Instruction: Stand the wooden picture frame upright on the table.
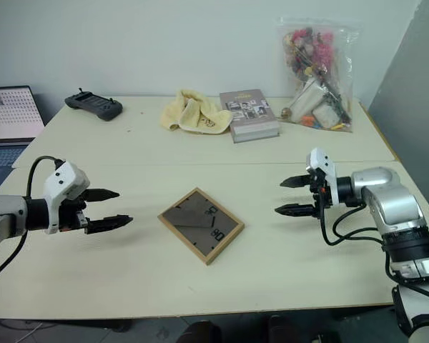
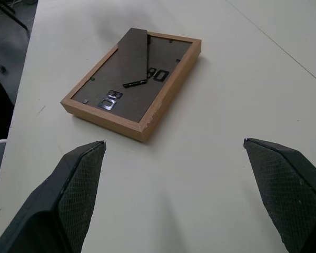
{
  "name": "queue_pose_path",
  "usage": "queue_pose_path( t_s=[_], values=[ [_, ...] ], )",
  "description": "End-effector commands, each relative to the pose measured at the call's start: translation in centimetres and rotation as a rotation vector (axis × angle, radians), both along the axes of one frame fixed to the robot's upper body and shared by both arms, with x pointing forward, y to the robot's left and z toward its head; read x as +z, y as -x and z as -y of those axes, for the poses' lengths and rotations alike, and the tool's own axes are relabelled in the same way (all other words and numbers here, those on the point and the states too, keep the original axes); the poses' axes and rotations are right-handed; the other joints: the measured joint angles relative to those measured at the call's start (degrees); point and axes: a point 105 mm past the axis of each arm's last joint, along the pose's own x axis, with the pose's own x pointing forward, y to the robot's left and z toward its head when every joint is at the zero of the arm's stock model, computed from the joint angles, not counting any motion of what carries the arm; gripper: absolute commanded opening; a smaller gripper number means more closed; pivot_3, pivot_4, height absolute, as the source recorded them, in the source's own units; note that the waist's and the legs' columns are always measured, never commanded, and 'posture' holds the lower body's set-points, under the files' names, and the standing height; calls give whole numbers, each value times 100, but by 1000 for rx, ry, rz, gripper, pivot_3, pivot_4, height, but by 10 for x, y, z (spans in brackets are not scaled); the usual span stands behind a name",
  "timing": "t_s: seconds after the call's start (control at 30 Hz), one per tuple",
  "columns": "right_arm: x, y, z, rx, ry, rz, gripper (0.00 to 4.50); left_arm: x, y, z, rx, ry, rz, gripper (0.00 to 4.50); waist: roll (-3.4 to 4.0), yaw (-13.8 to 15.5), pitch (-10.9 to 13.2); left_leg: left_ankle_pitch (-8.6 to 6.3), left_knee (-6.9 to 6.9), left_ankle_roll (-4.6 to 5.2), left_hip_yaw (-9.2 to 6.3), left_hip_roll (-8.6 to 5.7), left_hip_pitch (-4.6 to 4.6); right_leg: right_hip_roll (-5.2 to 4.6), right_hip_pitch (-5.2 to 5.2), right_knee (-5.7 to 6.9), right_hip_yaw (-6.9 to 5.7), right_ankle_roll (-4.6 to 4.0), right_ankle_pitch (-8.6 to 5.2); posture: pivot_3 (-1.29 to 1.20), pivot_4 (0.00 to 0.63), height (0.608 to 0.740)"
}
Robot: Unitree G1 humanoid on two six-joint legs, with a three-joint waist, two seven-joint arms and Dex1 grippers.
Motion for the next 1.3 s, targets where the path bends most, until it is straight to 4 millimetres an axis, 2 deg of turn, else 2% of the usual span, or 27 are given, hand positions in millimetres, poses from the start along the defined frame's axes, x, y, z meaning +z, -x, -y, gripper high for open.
queue_pose_path(
  t_s=[0.03, 0.1, 0.2, 0.3, 0.43, 0.5, 0.67, 0.8, 1.07, 1.1, 1.13, 1.17, 1.3],
  values=[
    [10, -5, -5, 10, -8, 42, 4466, 19, -2, 2, -2, 13, 68, 4500, 0, 0, 0, 0, 0, 0, 0, 0, -1, 0, 0, 0, -1, 0, 0, 0, 150, 740],
    [8, -7, -5, 8, 0, 56, 4466, 19, -4, 3, 22, 8, 93, 4500, 0, 1, 0, 0, 0, 0, 0, 0, -2, 0, -2, 1, 0, 0, 0, 0, 150, 740],
    [1, -17, -5, -31, 2, 83, 4466, 15, -1, 11, 63, 118, 50, 4500, 0, 9, 0, 0, 1, 0, 0, 0, -5, 0, -3, 0, 0, 0, 0, 0, 150, 740],
    [-8, -24, -8, -45, 22, 113, 4466, 6, 22, 27, 46, 293, -83, 4500, 0, 2, 0, 0, 2, 1, 1, 1, -4, 0, -3, 2, 2, 0, 0, 0, 150, 740],
    [-21, -32, -15, -38, 46, 140, 4466, -5, 44, 37, 115, 583, -299, 4500, -1, -64, 0, 0, 4, 0, 1, 4, -10, 0, -11, 4, 2, 0, 0, 0, 150, 740],
    [-27, -33, -21, -27, 54, 146, 4466, -13, 51, 40, 158, 693, -400, 4500, -1, -83, 0, 0, 3, 0, -1, 4, -8, 0, -10, 5, 2, 0, 0, 0, 150, 740],
    [-39, -32, -35, 25, 60, 138, 4466, -32, 61, 46, 250, 833, -550, 4500, -2, -75, -1, 1, 9, -2, -6, 2, -6, -1, -6, 10, -1, 0, 1, 0, 150, 740],
    [-53, -36, -46, 34, 78, 130, 3835, -48, 66, 52, 299, 908, -633, 4500, -5, -79, -2, 2, 10, -4, -9, 2, -4, -1, -3, 8, -2, 0, 1, 0, 150, 740],
    [-63, -45, -66, 35, 84, 142, 2026, -77, 71, 65, 373, 968, -727, 4500, -4, -82, -5, 16, 9, -31, -8, -1, 4, -2, -1, 8, 8, -1, 1, 0, 150, 740],
    [-64, -45, -68, 40, 86, 143, 1860, -80, 71, 65, 385, 973, -734, 4500, -5, -78, -5, 16, 9, -32, -8, -2, 4, -2, -1, 8, 7, -1, 1, 0, 150, 740],
    [-66, -43, -70, 56, 86, 139, 1475, -86, 70, 65, 412, 970, -742, 4500, -5, -78, -6, 16, 9, -32, -10, -1, 3, -2, -1, 8, 4, -1, 1, 0, 150, 740],
    [-67, -42, -72, 68, 85, 136, 1352, -90, 70, 66, 429, 974, -753, 4500, -4, -78, -7, 16, 9, -32, -9, -2, 6, -2, 1, 8, 6, -1, 1, 0, 150, 740],
    [-69, -33, -80, 119, 82, 134, 372, -97, 70, 73, 431, 993, -784, 4500, -3, -84, -8, 16, 8, -33, -8, -2, 11, -2, 3, 8, 10, -1, 1, 0, 150, 740]
  ],
)
